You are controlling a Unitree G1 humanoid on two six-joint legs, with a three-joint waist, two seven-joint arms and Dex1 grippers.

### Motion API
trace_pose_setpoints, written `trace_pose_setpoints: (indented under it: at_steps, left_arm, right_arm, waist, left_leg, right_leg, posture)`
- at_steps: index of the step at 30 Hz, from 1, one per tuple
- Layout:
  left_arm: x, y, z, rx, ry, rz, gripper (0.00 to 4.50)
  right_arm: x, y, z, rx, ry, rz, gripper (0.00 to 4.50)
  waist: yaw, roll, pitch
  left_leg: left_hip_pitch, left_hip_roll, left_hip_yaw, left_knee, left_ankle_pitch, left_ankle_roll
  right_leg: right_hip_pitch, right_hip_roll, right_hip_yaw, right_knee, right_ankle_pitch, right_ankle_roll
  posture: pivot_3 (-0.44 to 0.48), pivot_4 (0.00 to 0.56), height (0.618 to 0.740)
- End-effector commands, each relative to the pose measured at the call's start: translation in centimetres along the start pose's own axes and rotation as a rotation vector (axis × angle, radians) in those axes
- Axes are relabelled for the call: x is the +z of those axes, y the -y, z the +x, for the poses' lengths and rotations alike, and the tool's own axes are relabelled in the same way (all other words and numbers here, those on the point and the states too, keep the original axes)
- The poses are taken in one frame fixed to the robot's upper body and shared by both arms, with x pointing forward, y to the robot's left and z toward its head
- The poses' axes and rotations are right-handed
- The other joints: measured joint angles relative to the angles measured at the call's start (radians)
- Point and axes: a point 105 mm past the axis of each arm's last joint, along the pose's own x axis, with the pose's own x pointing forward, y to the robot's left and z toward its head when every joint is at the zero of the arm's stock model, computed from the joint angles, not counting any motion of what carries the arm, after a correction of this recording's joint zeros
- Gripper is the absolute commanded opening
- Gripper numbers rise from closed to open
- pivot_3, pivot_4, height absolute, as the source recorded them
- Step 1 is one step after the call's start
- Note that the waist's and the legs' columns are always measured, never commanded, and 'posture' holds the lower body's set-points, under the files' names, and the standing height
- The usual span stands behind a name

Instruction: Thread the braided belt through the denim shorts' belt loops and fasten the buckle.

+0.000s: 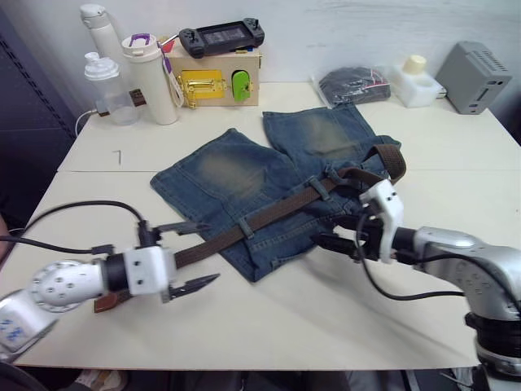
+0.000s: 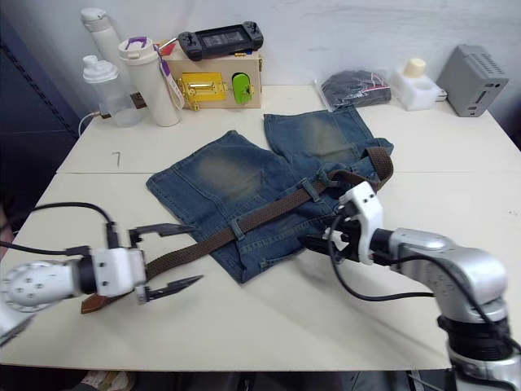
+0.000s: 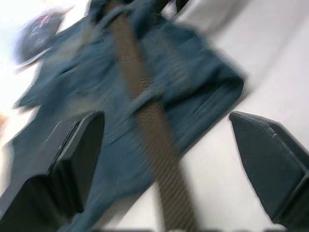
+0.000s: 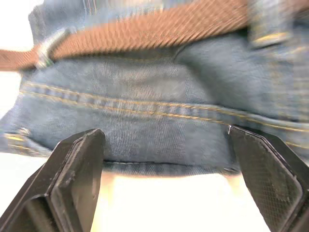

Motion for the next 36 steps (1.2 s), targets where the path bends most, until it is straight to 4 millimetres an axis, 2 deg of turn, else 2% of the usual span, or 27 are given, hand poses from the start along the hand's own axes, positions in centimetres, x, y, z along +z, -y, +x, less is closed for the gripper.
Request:
trace_pose_setpoints:
  at_steps: [1,3,7,9,12,15,17,20,22,24,26,28,32,33,36]
  left_arm:
    - [0.3,1.1,2.6,-0.086,0.049,-0.004,4.5]
    - [0.4,1.3,3.9,-0.112,0.081,-0.005,4.5]
    - [0.7,2.1,6.7,-0.205,0.138,0.015,4.5]
    - [0.8,2.4,7.9,-0.244,0.151,0.025,4.5]
    - [-0.5,3.2,9.7,-0.31,0.104,0.054,4.5]
    - [-2.0,4.0,11.0,-0.34,0.051,0.1,4.5]
    - [-2.6,4.1,11.6,-0.342,0.03,0.119,4.5]
    - [-3.5,4.2,12.2,-0.337,-0.001,0.138,3.69]
    - [-4.2,4.5,12.2,-0.35,-0.029,0.174,2.81]
    - [-4.9,4.5,11.8,-0.355,-0.057,0.197,1.88]
    - [-5.4,4.4,11.4,-0.348,-0.085,0.209,1.0]
    - [-6.4,4.1,10.8,-0.338,-0.135,0.221,0.1]
    - [-8.9,3.2,9.3,-0.313,-0.261,0.275,0.0]
    - [-9.5,2.9,8.9,-0.304,-0.291,0.286,0.0]
    - [-11.0,2.4,7.5,-0.298,-0.366,0.344,0.0]
  right_arm:
    - [3.7,0.2,-3.2,0.021,0.099,-0.104,4.42]
    - [4.7,1.1,-3.8,-0.037,0.097,-0.283,4.42]
    - [2.5,4.7,-3.3,-0.178,-0.175,-0.919,4.42]
    - [1.8,5.8,-2.7,-0.168,-0.234,-1.14,4.42]
    - [1.1,6.8,-1.5,-0.144,-0.254,-1.405,4.42]
    - [0.6,7.9,-0.6,-0.137,-0.276,-1.566,4.42]
    - [0.6,8.5,-0.4,-0.147,-0.28,-1.61,4.42]
    - [0.8,9.8,0.0,-0.182,-0.302,-1.62,4.5]
    - [0.5,10.5,0.2,-0.186,-0.344,-1.604,4.5]
    - [0.1,11.3,0.4,-0.191,-0.389,-1.561,3.96]
    - [-0.3,11.8,0.3,-0.193,-0.423,-1.506,3.21]
    - [-0.9,12.1,0.1,-0.19,-0.456,-1.46,2.14]
    - [-1.4,12.4,-0.7,-0.2,-0.485,-1.362,0.34]
    - [-1.3,12.3,-0.8,-0.204,-0.473,-1.333,0.15]
    - [-1.0,11.1,-0.8,-0.183,-0.431,-1.251,0.15]
  waist:
    - [0.001,0.001,0.002]
    - [-0.001,0.0,0.002]
    - [-0.004,-0.001,0.002]
    - [-0.01,-0.001,0.002]
    - [-0.022,-0.001,0.002]
    - [-0.027,-0.001,0.002]
    - [-0.025,-0.002,0.001]
    - [-0.019,-0.003,0.0]
    - [-0.014,-0.005,-0.001]
    - [-0.011,-0.009,-0.004]
    - [-0.006,-0.01,-0.007]
    - [-0.003,-0.007,-0.012]
    - [0.002,-0.003,-0.017]
    - [0.003,-0.001,-0.019]
    - [0.008,0.004,-0.023]
  left_leg:
    - [0.0,-0.001,0.001,0.0,0.0,0.001]
    - [0.001,0.0,0.001,-0.001,0.001,0.0]
    - [0.004,0.0,0.004,-0.007,0.002,0.0]
    - [0.004,0.0,0.006,-0.007,0.003,0.001]
    - [0.003,0.0,0.009,-0.007,0.003,0.001]
    - [0.003,0.001,0.009,-0.008,0.003,0.001]
    - [0.004,0.001,0.009,-0.007,0.003,0.001]
    - [0.003,0.0,0.008,-0.003,0.003,0.001]
    - [0.003,-0.001,0.007,0.0,0.003,0.001]
    - [0.003,-0.001,0.007,0.002,0.003,0.001]
    - [0.003,-0.001,0.007,0.003,0.003,0.001]
    - [0.004,-0.001,0.006,0.004,0.003,0.001]
    - [0.004,-0.001,0.006,0.003,0.003,0.001]
    - [0.004,-0.001,0.005,0.003,0.003,0.001]
    - [0.004,-0.001,0.005,0.004,0.003,0.0]
  right_leg:
    - [0.0,-0.001,0.0,0.0,0.0,0.0]
    - [0.001,-0.003,-0.002,0.0,0.0,0.0]
    - [0.001,-0.008,-0.011,-0.004,0.0,0.0]
    - [0.001,-0.01,-0.014,-0.006,0.001,0.001]
    - [-0.001,-0.011,-0.014,-0.005,0.001,0.001]
    - [-0.001,-0.011,-0.014,-0.004,0.001,0.001]
    - [-0.001,-0.011,-0.014,-0.003,0.001,0.001]
    - [0.001,-0.01,-0.014,-0.002,0.001,0.001]
    - [0.001,-0.01,-0.013,0.001,0.001,0.001]
    - [0.001,-0.01,-0.013,0.002,0.001,0.001]
    - [0.001,-0.009,-0.013,0.004,0.001,0.001]
    - [0.001,-0.009,-0.013,0.006,0.001,0.001]
    - [0.0,-0.009,-0.013,0.007,0.001,0.001]
    - [0.0,-0.009,-0.013,0.007,0.001,0.001]
    - [0.001,-0.009,-0.012,0.007,0.0,0.001]
  posture:
    - [0.0,0.15,0.645]
    - [0.0,0.15,0.645]
    - [0.0,0.15,0.645]
    - [0.0,0.15,0.645]
    - [0.0,0.15,0.645]
    - [0.0,0.15,0.645]
    - [0.0,0.15,0.645]
    - [0.0,0.15,0.645]
    - [0.0,0.15,0.645]
    - [0.0,0.15,0.645]
    - [0.0,0.15,0.645]
    - [0.0,0.15,0.645]
    - [0.0,0.15,0.645]
    - [0.0,0.15,0.645]
    - [0.0,0.15,0.645]
